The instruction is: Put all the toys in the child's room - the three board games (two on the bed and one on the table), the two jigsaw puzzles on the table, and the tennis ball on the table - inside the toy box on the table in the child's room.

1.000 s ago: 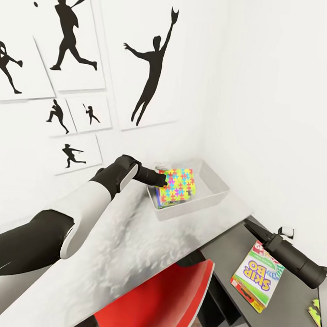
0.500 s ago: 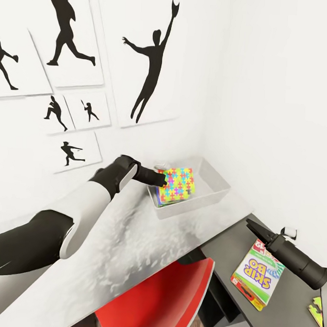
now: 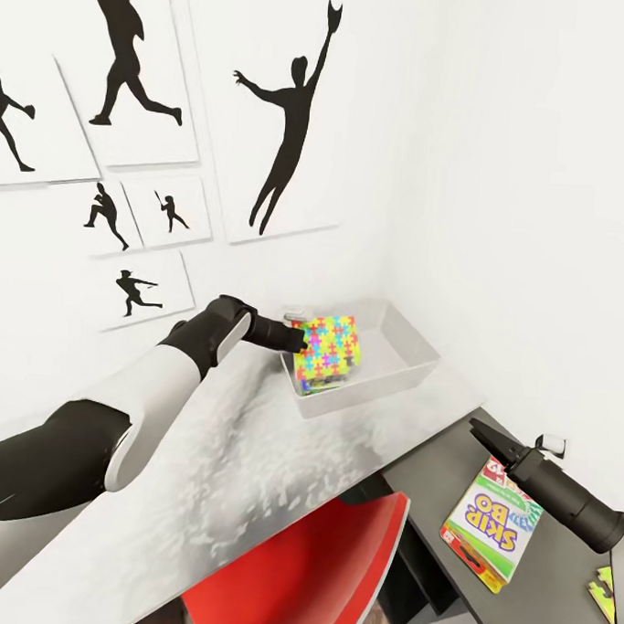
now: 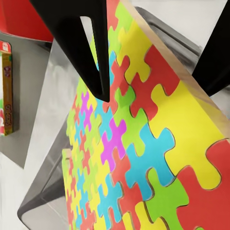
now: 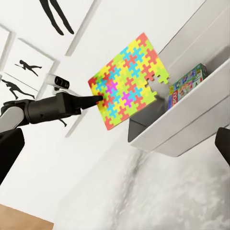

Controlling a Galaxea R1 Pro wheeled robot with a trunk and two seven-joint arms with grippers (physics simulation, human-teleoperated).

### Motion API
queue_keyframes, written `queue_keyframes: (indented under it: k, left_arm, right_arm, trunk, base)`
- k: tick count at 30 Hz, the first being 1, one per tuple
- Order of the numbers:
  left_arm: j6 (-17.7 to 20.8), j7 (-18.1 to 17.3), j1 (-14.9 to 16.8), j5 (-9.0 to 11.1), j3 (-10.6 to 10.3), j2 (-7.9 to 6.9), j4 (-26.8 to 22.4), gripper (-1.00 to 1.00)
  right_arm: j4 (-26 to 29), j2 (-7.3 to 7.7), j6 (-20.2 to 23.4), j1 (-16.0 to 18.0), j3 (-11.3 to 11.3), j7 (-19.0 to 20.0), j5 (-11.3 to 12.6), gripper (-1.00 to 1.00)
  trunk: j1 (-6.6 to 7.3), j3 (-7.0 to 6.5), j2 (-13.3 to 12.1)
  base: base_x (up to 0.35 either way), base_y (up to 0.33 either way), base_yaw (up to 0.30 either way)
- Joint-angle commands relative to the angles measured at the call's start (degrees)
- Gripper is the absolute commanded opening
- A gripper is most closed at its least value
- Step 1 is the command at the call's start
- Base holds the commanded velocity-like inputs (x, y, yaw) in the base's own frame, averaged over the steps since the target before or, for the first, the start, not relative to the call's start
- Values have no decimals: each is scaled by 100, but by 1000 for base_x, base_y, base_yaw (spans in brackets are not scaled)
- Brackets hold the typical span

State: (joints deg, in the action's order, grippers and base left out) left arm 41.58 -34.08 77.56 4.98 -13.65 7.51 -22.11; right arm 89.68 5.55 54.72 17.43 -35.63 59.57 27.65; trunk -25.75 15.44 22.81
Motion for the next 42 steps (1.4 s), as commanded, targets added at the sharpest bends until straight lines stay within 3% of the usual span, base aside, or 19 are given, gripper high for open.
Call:
queue_keyframes:
  k: [1,14,34,42]
  left_arm:
    - [14,13,5,52,-33,-4,-4,-100]
    - [-8,-2,5,79,-8,0,3,-100]
    - [-18,-44,-4,126,2,5,5,-100]
    - [-26,-51,-4,378,22,2,5,-100]
  right_arm:
    - [-1,3,23,6,-5,21,-5,100]
    - [15,6,44,6,-13,25,3,100]
    - [15,5,48,6,-6,11,-5,100]
    - [13,8,48,6,-8,11,-5,100]
  trunk:
    - [-3,11,11]
    - [-3,23,11]
    - [-3,203,11]
    - [-3,278,11]
  base:
    - [0,0,0]
    - [0,0,0]
    - [0,0,0]
    - [0,0,0]
